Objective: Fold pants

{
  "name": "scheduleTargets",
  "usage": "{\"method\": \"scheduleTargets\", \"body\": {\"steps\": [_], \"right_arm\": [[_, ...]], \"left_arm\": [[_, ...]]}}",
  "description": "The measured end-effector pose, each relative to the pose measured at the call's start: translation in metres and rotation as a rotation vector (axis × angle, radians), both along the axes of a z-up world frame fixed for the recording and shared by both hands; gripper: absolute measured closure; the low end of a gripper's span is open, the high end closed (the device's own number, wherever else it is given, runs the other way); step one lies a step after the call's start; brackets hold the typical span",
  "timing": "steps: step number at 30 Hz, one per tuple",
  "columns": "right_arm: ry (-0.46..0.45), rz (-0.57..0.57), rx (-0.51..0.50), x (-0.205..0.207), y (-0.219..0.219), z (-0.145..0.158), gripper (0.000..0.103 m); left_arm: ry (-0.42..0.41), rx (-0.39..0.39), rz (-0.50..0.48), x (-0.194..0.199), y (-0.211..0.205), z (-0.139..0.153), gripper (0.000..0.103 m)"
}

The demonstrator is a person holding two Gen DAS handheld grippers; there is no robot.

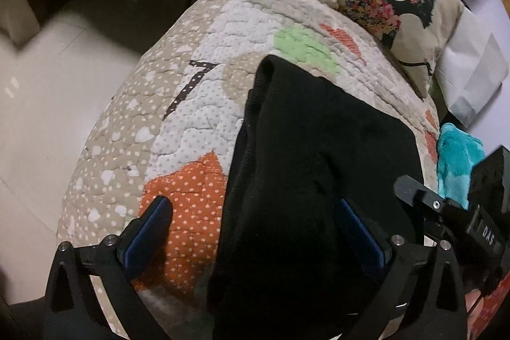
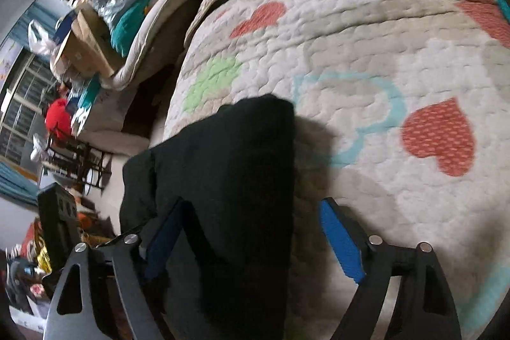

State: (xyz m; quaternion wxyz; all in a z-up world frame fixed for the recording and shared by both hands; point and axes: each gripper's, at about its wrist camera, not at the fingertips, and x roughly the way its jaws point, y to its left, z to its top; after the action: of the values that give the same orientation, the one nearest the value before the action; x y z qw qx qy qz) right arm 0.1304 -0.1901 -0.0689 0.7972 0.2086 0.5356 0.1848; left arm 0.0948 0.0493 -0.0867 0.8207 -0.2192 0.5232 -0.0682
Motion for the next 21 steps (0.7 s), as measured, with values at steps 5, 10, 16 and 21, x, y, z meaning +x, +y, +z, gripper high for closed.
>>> {"method": "scheduleTargets", "body": {"steps": [5, 10, 16, 21], "right_arm": [[0.019, -0.007, 0.071, 0.008, 0.004, -0.010, 0.017], [0.028, -0.009, 0.118, 0.013, 0.004, -0.013, 0.037], [-0.016, 0.018, 0.110, 0.013, 0.009, 0.004, 0.068], [-0.077, 0.010, 0.120, 0.012, 0.008, 0.024, 0.071]], "left_arm": [[-0.027, 0.018, 0.007, -0.003, -0.003, 0.001, 0.000], [-0.052, -0.054, -0.072, -0.004, -0.010, 0.010, 0.052], [-0.062, -0.059, -0.082, -0.001, -0.015, 0.027, 0.071], [-0.109, -0.057, -0.096, 0.004, -0.017, 0.050, 0.073]]}}
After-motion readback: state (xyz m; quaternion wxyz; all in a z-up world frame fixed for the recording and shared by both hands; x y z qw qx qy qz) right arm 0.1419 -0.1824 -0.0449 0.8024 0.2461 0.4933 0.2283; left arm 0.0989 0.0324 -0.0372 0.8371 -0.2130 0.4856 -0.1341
